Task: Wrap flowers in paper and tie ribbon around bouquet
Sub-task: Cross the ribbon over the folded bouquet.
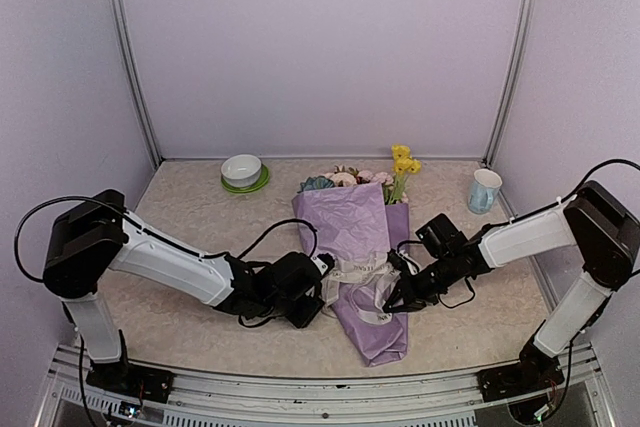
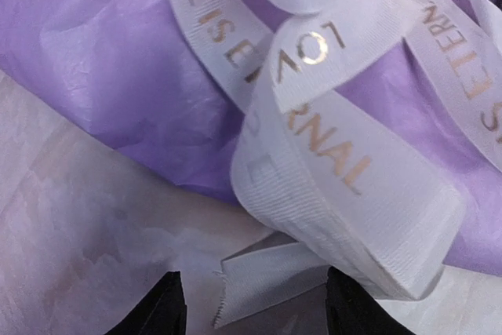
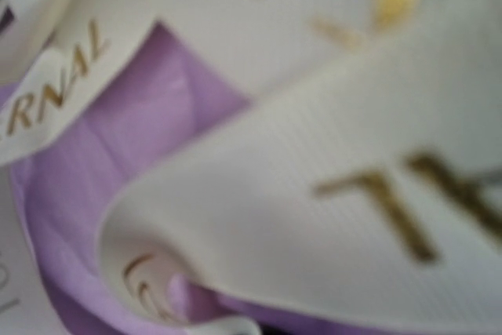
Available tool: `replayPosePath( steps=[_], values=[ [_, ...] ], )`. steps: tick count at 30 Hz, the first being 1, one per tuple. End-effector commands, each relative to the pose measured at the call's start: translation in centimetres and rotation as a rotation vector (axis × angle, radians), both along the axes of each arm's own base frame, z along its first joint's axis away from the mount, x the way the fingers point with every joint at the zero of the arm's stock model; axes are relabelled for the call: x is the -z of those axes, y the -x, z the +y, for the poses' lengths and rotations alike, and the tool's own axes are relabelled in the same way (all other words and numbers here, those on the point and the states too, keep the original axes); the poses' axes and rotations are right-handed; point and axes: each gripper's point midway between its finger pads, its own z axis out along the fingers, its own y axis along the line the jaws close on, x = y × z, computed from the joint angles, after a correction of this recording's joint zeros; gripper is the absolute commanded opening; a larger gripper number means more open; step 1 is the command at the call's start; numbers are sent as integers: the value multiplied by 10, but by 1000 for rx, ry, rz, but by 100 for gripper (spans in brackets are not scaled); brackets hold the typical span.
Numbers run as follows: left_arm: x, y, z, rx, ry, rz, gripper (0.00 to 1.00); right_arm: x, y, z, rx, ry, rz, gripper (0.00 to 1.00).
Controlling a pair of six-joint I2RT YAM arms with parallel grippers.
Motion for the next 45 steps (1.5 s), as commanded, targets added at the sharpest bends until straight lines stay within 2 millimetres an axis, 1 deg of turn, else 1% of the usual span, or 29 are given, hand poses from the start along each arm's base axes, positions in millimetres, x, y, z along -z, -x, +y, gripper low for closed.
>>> replayPosePath(
  steps=[1,3,5,8,9,13,14,15,16,18,19,20,23,26,31,34,36,38,43,45],
  values=[
    [37,43,13,239,-98,127,61,11,1,-14,26,63,2,0],
    [26,47,3,288,-29,132,63,12,1,-14,24,64,5,0],
    [21,47,-1,305,5,147,64,11,1,-13,24,59,5,0],
    [26,40,2,295,-12,136,65,10,0,-12,24,54,1,0],
    [31,38,2,295,-26,136,65,10,0,-12,22,51,1,0],
    [36,35,-12,333,-39,126,61,12,0,-10,17,51,8,0],
    [39,32,-11,318,-55,126,56,12,0,-10,17,50,8,0],
    [41,27,-10,290,-68,135,44,12,0,-10,17,49,7,0],
    [45,26,-4,264,-93,164,30,11,0,-10,19,47,5,0],
    [46,24,1,224,-111,244,14,9,-1,-10,21,46,2,0],
    [45,23,4,202,-125,280,2,9,-2,-9,19,45,1,0],
    [38,21,4,181,-125,300,0,9,-2,-9,18,45,1,0],
    [18,19,9,125,-126,330,0,10,-3,-6,8,40,7,0],
    [0,11,24,28,-127,312,0,13,-3,-8,11,50,10,0],
    [-22,-20,77,-244,-198,228,0,14,-3,-9,10,54,9,0],
    [-38,-37,102,-364,-200,178,0,16,-3,-12,15,67,12,0],
    [-45,-43,112,-406,-183,162,0,17,-4,-14,22,70,11,0],
    [-52,-47,118,-427,-166,147,0,17,-4,-16,29,71,13,0],
    [-73,-62,151,-550,-191,58,0,11,-11,-17,40,58,-4,0],
    [-83,-64,153,-553,-193,32,0,9,-14,-18,44,53,-7,0]
  ],
)
